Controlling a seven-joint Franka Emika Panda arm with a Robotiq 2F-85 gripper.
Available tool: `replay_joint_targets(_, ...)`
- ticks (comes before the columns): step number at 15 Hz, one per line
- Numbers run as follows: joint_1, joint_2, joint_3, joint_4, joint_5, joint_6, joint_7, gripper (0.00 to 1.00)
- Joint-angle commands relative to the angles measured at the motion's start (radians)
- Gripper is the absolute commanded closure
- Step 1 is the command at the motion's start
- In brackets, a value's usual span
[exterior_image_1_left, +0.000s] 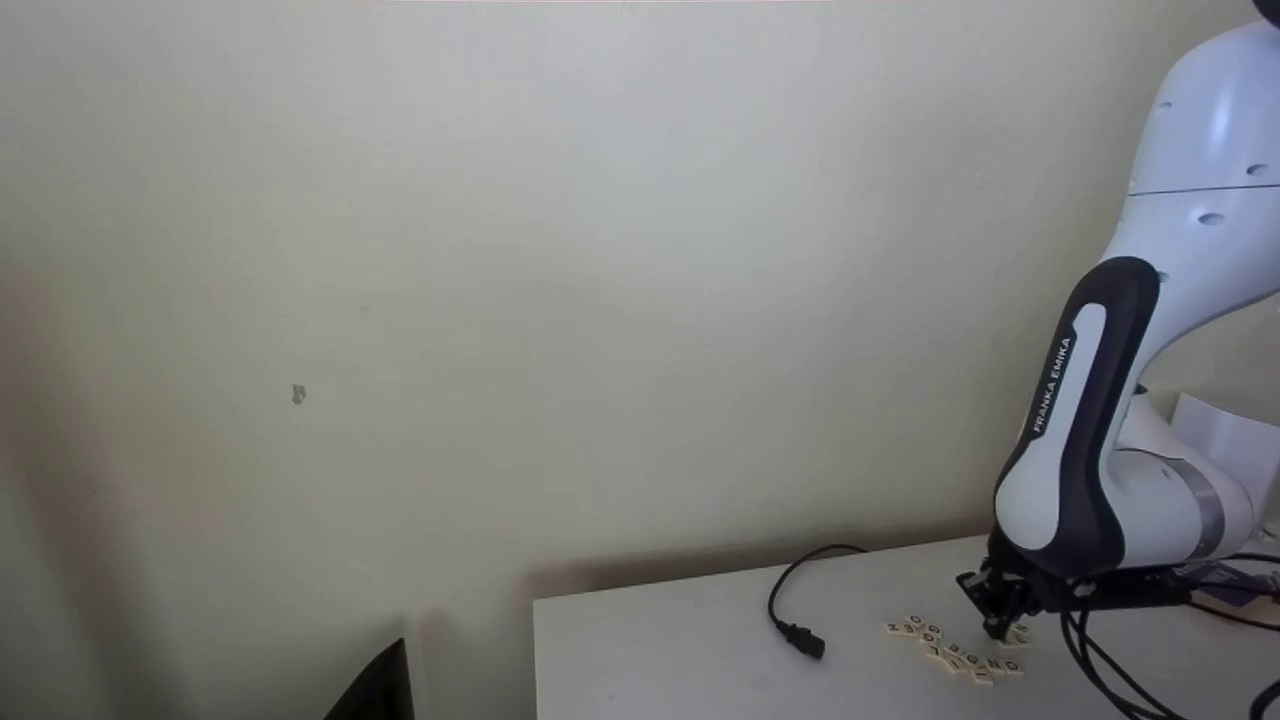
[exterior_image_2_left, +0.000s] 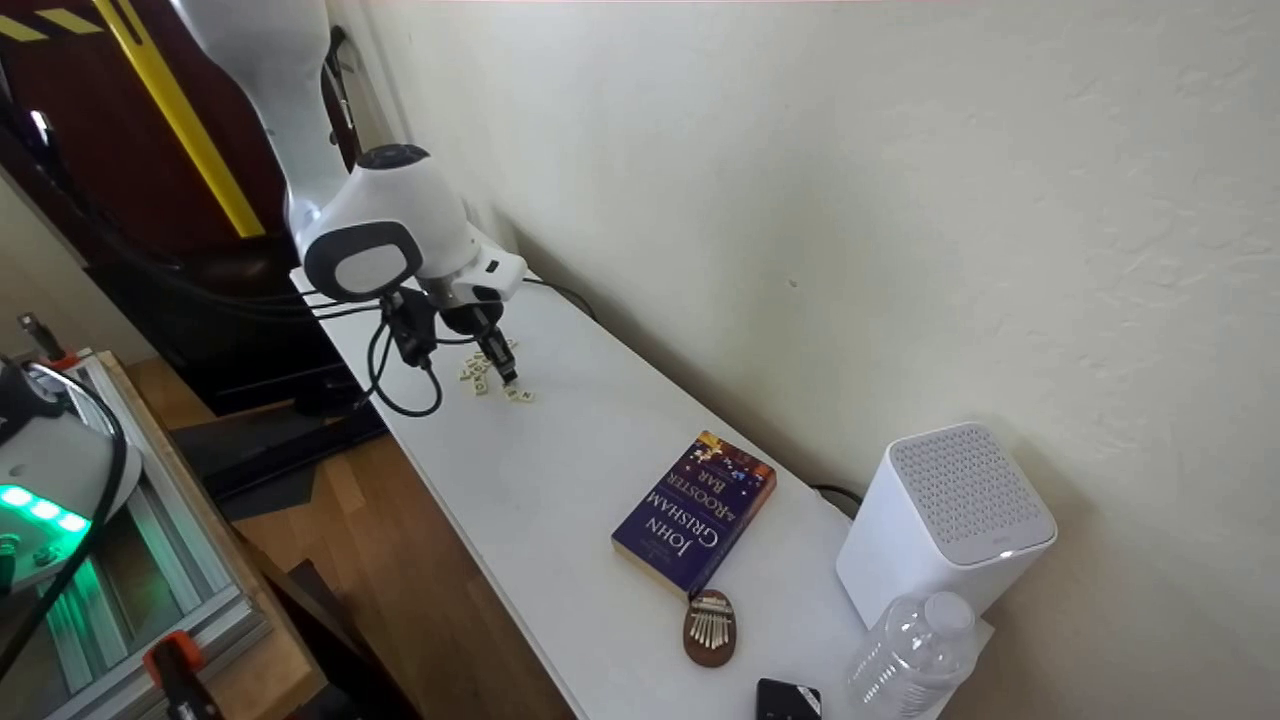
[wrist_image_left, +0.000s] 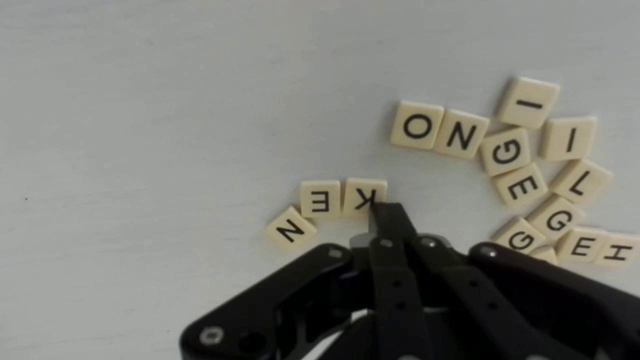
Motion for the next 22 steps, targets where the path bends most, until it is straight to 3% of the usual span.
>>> replay_joint_targets(1,-0.132,-0.034,0.088,-0.041,-0.066,0.05,0.024,1.0)
replay_joint_targets(4,-0.169,-0.039,0.104,-0.049,-0.083,0.067,0.027,1.0)
replay_joint_targets(8,-0.14,-0.04,0.055,-0.053,-0.059,0.07,0.039,1.0)
replay_joint_targets(22,-0.086,-0.013,-0.002,-0.026,-0.039,0.055,0.072,1.0)
